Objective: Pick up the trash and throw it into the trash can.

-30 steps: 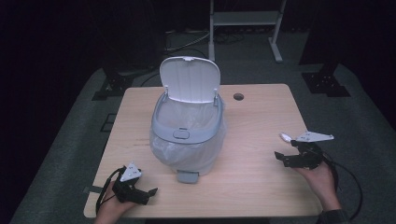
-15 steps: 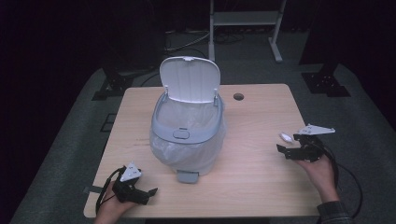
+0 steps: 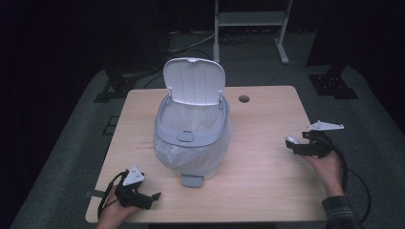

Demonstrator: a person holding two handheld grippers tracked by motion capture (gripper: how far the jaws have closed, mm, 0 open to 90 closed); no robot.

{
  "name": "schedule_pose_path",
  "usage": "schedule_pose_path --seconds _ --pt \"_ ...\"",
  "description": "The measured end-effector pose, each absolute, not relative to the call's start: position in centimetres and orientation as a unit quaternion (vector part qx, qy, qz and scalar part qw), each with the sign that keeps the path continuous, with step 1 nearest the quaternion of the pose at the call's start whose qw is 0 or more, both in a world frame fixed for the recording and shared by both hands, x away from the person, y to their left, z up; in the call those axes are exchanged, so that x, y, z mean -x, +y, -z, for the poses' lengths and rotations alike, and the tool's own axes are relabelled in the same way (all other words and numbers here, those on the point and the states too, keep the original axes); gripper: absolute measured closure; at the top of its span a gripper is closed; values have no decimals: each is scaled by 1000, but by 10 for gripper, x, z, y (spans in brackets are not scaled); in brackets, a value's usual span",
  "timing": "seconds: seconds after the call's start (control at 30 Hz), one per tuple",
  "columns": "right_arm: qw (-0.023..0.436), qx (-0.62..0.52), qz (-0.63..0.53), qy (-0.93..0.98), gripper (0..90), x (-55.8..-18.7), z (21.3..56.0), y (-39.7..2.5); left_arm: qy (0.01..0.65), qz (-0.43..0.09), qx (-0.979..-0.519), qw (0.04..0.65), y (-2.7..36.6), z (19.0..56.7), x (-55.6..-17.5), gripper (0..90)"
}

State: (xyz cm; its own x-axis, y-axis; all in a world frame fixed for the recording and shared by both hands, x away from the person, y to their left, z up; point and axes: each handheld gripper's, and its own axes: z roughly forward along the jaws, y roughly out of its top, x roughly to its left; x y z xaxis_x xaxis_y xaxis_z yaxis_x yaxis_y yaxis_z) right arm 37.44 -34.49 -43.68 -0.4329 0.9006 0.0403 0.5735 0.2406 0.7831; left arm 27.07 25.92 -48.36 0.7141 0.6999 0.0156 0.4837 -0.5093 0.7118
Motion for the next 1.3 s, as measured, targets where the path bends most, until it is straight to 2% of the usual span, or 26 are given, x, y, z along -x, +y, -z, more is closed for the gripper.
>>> schedule_pose_path --seconds 0.83,1.3 --pt "199 -509 -368 752 270 -405 465 -353 345 -152 -856 354 259 484 -271 0" --pt "188 -504 -344 770 497 -408 477 -352 345 -152 -856 355 259 484 -271 0"
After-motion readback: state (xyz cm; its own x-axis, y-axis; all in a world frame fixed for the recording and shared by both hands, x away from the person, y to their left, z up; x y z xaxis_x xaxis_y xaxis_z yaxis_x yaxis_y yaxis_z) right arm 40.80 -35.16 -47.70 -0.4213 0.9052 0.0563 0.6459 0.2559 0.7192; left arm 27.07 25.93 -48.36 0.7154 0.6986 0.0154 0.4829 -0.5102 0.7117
